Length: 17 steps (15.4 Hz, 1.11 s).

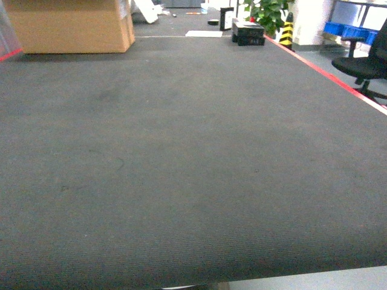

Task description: Sort blue parts and orange caps into right shelf containers

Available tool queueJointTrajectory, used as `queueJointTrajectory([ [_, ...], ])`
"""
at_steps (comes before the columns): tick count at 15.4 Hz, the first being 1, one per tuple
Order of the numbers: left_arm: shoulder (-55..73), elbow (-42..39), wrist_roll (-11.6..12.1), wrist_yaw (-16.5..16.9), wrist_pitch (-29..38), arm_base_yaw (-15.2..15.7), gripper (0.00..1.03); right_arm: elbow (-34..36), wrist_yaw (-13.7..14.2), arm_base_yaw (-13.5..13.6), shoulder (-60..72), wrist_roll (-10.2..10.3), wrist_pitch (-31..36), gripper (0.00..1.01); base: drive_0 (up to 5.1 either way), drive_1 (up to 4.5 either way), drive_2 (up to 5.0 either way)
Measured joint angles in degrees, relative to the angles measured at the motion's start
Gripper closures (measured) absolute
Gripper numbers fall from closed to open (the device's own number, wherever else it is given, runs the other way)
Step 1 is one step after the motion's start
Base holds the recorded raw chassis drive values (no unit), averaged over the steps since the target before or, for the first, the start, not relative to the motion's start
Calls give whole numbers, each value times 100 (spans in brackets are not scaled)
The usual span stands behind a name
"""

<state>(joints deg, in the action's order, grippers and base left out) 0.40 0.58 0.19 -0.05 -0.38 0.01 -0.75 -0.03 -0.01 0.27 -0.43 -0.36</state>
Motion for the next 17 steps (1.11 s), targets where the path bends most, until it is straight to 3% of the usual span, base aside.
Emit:
queueJointTrajectory([
  [17, 0, 0, 0, 0, 0, -2, 59, 0, 0, 0, 0, 0, 0, 56, -161, -161, -161],
])
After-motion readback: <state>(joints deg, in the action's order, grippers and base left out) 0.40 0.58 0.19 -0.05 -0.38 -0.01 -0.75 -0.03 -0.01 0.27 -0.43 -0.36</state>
